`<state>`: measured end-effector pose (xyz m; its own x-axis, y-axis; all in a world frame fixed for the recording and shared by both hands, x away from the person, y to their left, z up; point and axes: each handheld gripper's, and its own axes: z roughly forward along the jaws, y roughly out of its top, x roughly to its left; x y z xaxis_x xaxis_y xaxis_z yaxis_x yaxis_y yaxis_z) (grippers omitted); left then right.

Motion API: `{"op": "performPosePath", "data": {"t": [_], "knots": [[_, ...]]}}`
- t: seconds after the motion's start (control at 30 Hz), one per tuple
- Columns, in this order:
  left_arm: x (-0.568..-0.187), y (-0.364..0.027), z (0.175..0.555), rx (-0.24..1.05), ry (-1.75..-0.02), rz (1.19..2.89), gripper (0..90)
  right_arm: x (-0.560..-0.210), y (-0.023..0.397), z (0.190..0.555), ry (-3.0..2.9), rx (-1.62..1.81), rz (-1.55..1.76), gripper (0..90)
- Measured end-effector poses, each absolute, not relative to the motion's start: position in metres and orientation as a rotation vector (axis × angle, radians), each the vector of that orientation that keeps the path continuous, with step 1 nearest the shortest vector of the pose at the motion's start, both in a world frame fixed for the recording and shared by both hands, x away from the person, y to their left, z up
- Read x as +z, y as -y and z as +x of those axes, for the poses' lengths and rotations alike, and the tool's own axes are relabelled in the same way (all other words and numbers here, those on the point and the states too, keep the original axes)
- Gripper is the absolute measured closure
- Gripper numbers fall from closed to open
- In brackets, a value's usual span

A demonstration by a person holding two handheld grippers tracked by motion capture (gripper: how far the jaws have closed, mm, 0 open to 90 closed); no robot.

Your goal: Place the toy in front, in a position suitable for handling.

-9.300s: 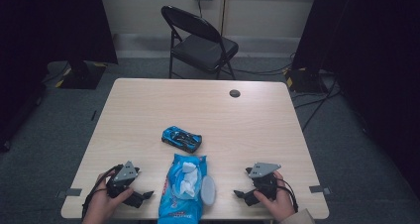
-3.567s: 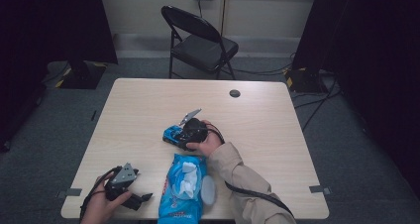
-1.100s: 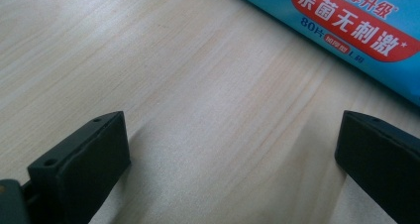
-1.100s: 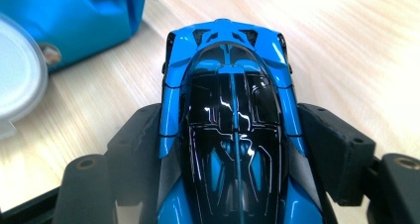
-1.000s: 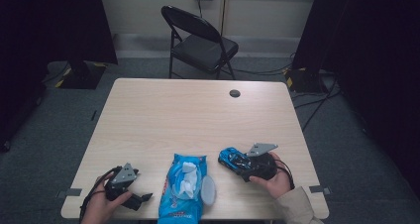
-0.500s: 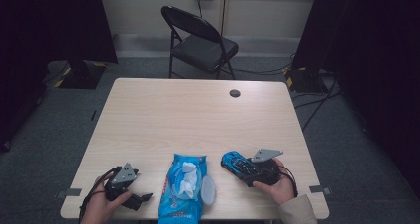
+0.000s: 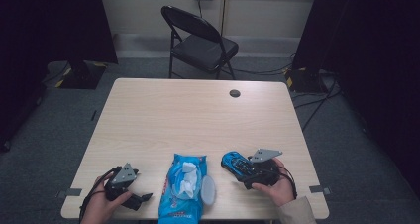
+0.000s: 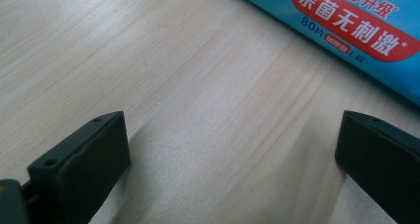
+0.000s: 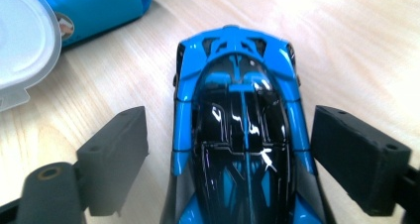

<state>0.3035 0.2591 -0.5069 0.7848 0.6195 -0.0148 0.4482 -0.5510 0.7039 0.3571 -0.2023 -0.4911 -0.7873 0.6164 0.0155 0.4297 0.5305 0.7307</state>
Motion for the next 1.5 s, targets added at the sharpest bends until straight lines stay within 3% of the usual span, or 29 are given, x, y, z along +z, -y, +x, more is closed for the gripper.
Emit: {"op": "performPosePath", "data": {"t": [0.23,0.33,0.37,0.4,0.43,0.47,0.53,0.97,1.5], "knots": [[-0.506,-0.26,0.302,0.312,-0.789,2.243,1.4,-0.47,0.201,0.352,-2.505,1.129,0.822,13.6],[-0.5,-0.262,0.3,0.311,-0.783,2.223,23.0,-0.462,0.199,0.348,-2.513,1.163,0.807,13.6],[-0.496,-0.261,0.299,0.305,-0.773,2.21,23.0,-0.46,0.196,0.346,-2.519,1.169,0.797,13.6],[-0.493,-0.26,0.298,0.304,-0.762,2.195,15.0,-0.457,0.191,0.342,-2.532,1.179,0.765,13.6],[-0.488,-0.258,0.295,0.275,-0.743,2.175,12.8,-0.456,0.188,0.339,-2.541,1.184,0.75,13.6],[-0.485,-0.256,0.293,0.267,-0.731,2.168,19.0,-0.453,0.18,0.334,-2.552,1.212,0.718,13.5],[-0.48,-0.252,0.289,0.268,-0.698,2.152,15.2,-0.451,0.172,0.33,-2.568,1.256,0.698,13.6],[-0.467,-0.216,0.262,0.147,-0.497,2.16,15.6,-0.464,0.116,0.307,-2.718,1.369,0.59,13.6],[-0.476,-0.175,0.268,0.147,-0.528,2.199,15.9,-0.471,0.092,0.316,-2.792,1.292,0.521,10.2]]}}
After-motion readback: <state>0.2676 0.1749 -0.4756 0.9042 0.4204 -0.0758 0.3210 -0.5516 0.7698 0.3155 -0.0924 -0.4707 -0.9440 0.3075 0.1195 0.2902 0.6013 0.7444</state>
